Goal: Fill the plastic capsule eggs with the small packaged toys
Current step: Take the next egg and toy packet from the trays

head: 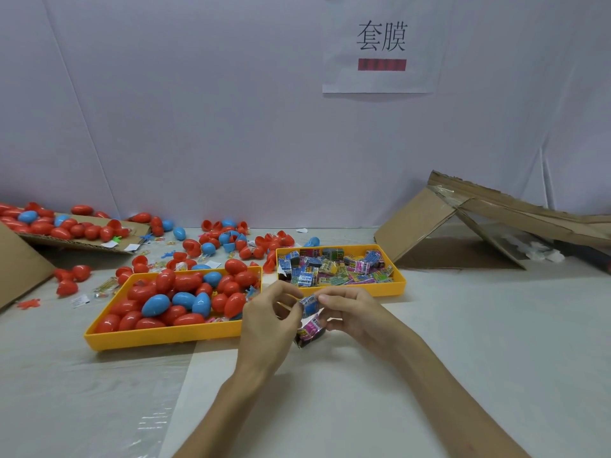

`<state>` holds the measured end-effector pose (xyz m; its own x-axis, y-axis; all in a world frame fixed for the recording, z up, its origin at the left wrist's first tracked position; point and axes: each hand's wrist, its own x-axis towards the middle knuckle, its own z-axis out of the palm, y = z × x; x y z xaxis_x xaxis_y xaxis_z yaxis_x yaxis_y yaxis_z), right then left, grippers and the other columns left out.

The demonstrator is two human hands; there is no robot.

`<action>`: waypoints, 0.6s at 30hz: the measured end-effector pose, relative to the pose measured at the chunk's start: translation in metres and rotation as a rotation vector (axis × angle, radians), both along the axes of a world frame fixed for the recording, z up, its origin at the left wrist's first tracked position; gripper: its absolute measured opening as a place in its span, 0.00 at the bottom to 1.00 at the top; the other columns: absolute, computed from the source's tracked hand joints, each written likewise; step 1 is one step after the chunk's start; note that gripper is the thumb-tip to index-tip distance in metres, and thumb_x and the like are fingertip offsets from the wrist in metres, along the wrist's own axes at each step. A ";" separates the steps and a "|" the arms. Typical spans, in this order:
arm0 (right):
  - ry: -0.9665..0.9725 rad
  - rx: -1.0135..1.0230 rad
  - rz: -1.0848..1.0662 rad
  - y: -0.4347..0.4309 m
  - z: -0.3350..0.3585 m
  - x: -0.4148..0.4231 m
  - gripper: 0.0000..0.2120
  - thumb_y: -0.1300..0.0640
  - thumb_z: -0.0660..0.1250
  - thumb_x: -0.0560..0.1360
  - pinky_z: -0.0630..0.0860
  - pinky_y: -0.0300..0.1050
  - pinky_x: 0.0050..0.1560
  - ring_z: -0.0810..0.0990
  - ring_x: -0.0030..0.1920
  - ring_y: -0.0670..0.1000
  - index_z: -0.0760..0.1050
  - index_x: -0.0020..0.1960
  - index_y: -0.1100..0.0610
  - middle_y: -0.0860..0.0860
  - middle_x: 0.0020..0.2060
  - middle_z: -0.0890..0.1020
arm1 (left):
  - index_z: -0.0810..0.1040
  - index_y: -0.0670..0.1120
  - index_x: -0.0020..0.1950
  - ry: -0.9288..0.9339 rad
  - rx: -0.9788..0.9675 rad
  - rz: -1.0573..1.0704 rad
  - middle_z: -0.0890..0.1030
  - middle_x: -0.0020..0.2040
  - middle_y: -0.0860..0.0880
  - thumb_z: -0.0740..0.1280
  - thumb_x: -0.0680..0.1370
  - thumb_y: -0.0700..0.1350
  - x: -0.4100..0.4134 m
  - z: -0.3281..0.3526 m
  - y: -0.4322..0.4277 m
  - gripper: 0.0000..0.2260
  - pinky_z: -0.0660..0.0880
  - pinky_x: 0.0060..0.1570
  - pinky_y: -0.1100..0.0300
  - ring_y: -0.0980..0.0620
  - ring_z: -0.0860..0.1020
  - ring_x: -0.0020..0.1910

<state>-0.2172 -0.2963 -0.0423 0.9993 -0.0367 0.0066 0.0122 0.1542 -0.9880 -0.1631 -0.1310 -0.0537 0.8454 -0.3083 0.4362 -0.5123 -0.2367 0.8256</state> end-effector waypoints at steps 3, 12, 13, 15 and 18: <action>-0.023 0.035 -0.013 -0.002 -0.002 0.001 0.04 0.60 0.73 0.74 0.77 0.41 0.41 0.80 0.36 0.51 0.86 0.47 0.55 0.53 0.41 0.83 | 0.80 0.53 0.46 -0.009 0.005 -0.022 0.83 0.39 0.55 0.72 0.77 0.38 0.000 0.000 0.000 0.10 0.81 0.36 0.58 0.54 0.83 0.36; -0.011 0.090 -0.090 -0.005 -0.003 0.005 0.14 0.56 0.72 0.70 0.77 0.42 0.38 0.80 0.33 0.50 0.84 0.56 0.53 0.49 0.40 0.84 | 0.82 0.48 0.51 -0.342 0.098 0.376 0.83 0.47 0.51 0.74 0.74 0.35 0.009 0.007 0.013 0.11 0.78 0.43 0.57 0.52 0.78 0.48; -0.010 0.084 -0.100 -0.005 -0.002 0.005 0.16 0.57 0.71 0.71 0.76 0.42 0.38 0.80 0.33 0.50 0.82 0.58 0.54 0.48 0.41 0.85 | 0.82 0.49 0.53 -0.365 0.204 0.485 0.82 0.50 0.50 0.74 0.73 0.37 0.012 0.006 0.016 0.12 0.76 0.45 0.54 0.49 0.77 0.50; -0.008 0.075 -0.118 -0.006 -0.003 0.007 0.13 0.59 0.70 0.74 0.76 0.42 0.38 0.80 0.33 0.50 0.81 0.59 0.56 0.47 0.42 0.85 | 0.81 0.51 0.58 -0.261 0.402 0.567 0.81 0.55 0.49 0.73 0.74 0.43 0.018 0.005 0.021 0.13 0.74 0.50 0.50 0.47 0.75 0.54; -0.011 0.082 -0.145 -0.007 -0.003 0.007 0.06 0.63 0.68 0.77 0.75 0.42 0.36 0.80 0.34 0.52 0.82 0.51 0.57 0.52 0.41 0.82 | 0.81 0.53 0.59 -0.134 0.468 0.517 0.82 0.57 0.51 0.71 0.77 0.43 0.021 0.003 0.021 0.12 0.76 0.50 0.53 0.49 0.73 0.56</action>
<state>-0.2099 -0.3034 -0.0451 0.9833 -0.1817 0.0090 0.0514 0.2301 -0.9718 -0.1417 -0.1095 -0.0508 0.8824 -0.0625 0.4664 -0.3285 -0.7915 0.5154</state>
